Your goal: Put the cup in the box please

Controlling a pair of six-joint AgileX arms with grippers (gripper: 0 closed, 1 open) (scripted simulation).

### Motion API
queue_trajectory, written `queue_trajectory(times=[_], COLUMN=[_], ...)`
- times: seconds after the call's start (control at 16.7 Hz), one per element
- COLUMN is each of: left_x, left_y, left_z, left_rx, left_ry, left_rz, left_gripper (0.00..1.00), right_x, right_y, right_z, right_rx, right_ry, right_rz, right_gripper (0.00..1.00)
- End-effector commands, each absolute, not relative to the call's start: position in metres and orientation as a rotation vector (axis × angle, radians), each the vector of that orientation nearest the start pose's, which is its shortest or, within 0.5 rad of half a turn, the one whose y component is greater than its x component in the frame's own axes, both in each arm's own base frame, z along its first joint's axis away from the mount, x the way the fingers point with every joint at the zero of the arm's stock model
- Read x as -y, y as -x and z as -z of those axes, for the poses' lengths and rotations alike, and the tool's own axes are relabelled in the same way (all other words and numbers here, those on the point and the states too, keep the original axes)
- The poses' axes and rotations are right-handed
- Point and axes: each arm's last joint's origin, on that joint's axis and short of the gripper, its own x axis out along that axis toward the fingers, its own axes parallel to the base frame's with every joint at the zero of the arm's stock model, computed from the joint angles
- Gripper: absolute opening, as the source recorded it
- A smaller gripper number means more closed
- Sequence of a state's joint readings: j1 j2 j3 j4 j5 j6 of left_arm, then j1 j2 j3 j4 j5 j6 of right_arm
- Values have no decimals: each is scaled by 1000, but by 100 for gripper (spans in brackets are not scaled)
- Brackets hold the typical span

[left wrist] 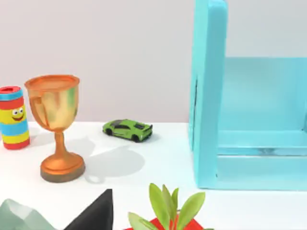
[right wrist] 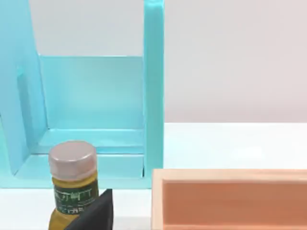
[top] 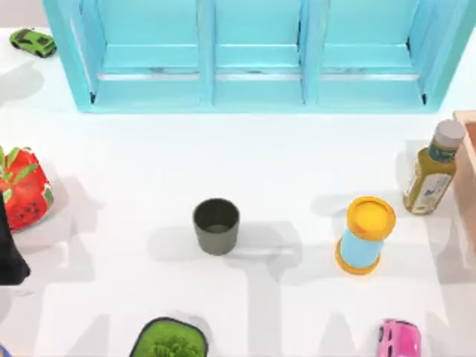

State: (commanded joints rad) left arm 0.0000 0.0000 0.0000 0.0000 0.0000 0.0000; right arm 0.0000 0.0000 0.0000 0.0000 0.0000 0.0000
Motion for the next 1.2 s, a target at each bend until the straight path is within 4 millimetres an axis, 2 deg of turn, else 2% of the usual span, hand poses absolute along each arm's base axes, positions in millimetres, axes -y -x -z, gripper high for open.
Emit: queue_trajectory(times=[0.18,0.3,0.48,0.66,0.78,0.96,1.2], left_x=[1,1,1,1,1,1,1], left_y=[-106,-106,-106,-106,-106,-106,-106], left_z=[-160,-160,-160,-160,-160,-160,-160], left_rx=[0,0,0,0,0,0,0], left_ry=[0,0,0,0,0,0,0], left_rz=[0,0,0,0,0,0,0], left_gripper=[100,100,100,100,100,100,100], right_x=[1,-1,-5,-14,-23,-45,-96], right_y=[-106,-106,-109,-119,-132,-164,-223], right_z=[-162,-170,-198,-240,-271,-318,-365], right_rx=[-5,-29,-107,-223,-319,-485,-730], right_ry=[-2,-15,-55,-108,-145,-195,-232], right_rz=[-2,-14,-50,-98,-131,-174,-207], right_gripper=[100,100,100,100,100,100,100])
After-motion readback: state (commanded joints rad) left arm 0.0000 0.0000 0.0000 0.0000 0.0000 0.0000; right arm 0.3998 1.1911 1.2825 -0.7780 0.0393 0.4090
